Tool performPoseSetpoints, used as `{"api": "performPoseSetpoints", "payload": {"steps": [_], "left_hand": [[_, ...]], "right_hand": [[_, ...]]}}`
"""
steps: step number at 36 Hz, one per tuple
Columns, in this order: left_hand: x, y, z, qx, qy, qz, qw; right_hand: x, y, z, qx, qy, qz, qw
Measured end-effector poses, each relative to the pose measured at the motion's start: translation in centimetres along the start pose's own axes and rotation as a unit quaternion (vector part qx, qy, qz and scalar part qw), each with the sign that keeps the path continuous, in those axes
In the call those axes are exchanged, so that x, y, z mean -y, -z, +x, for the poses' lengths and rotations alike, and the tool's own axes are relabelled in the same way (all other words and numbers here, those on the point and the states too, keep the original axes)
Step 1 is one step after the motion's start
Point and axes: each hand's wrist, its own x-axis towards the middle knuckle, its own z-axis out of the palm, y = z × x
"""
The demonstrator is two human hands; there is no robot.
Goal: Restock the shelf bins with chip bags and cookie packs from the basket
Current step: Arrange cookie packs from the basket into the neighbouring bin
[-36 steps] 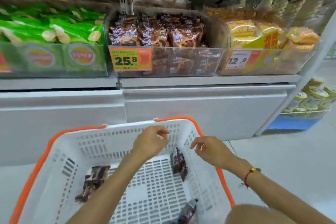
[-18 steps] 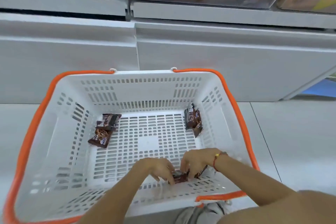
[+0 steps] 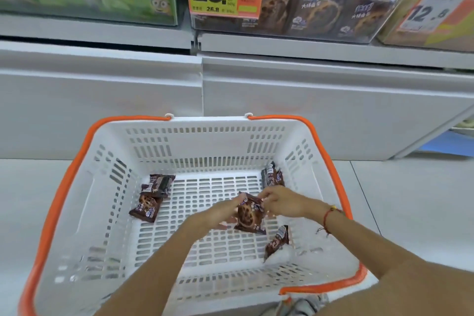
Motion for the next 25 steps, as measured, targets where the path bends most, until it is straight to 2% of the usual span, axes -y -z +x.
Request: {"api": "performPoseSetpoints", "payload": {"steps": [4, 7, 14, 17, 22, 25], "left_hand": [[-3.2, 1.4, -1.8, -0.046, -0.094, -0.019, 0.994], [-6.4, 2.3, -3.8, -0.090, -0.164, -0.034, 0.982], [-13.5, 3.7, -8.6, -0.128, -0.293, -0.014, 0.947], [-16.5, 4.1, -10.4, -0.139, -0.319, 0.008, 0.937], [-20.2, 4.3, -12.8, -0.136, -0.306, 0.061, 0.940], [-21.7, 3.9, -13.5, -0.136, -0.327, 0.017, 0.935]], "right_hand": [[2.3, 3.4, -2.3, -0.092, 0.017, 0.105, 0.990], [3.9, 5.7, -4.0, -0.143, 0.042, 0.133, 0.980], [7.6, 9.9, -10.0, -0.200, 0.155, 0.183, 0.950], [8.8, 11.2, -11.6, -0.268, 0.199, 0.192, 0.923], [10.4, 13.1, -13.7, -0.345, 0.251, 0.274, 0.862], [11.5, 14.2, -14.6, -0.373, 0.248, 0.319, 0.835]]}}
